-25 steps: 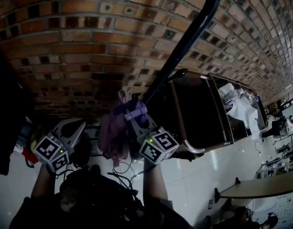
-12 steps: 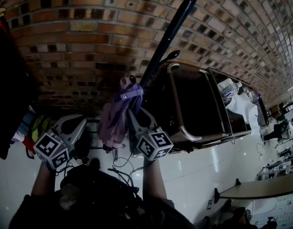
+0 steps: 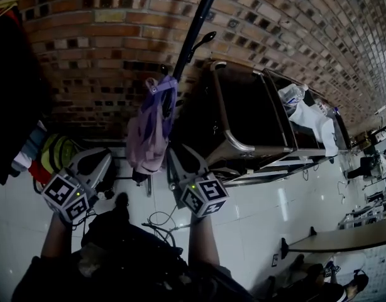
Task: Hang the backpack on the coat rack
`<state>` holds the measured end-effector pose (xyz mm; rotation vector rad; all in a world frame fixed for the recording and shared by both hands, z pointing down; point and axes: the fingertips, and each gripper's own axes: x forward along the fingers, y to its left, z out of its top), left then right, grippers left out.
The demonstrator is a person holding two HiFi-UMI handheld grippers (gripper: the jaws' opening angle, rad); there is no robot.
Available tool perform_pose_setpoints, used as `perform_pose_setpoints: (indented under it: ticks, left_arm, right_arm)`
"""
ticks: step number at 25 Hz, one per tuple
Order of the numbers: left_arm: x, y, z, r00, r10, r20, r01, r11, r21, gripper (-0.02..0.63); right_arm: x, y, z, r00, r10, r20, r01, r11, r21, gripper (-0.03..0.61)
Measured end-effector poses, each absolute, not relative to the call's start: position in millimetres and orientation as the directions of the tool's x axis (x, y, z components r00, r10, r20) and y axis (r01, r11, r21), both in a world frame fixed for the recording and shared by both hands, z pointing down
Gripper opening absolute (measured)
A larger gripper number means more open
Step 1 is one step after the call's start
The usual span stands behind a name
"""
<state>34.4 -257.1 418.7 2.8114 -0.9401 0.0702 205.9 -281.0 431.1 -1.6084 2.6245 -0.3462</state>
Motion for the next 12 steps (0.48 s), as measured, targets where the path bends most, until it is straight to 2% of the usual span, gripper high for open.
perform_pose_setpoints:
  ticks: [7, 12]
  left_arm:
    - [44.4, -175.6, 420.2, 0.803, -0.589, 0.093, -0.596, -0.791, 0.137, 0.040]
    - [36.0, -125.1, 417.4, 0.782, -0.618, 0.077, -0.622, -0.772, 0.130, 0.039]
  right_arm:
    - [214.8, -194.2, 429.1, -0.470, -0.881, 0.049, -0.862, 0.446, -0.243, 0.100]
    - [200.7, -150.0, 426.3, -0.524, -0.852, 0.017, -0.820, 0.499, -0.281, 0.074]
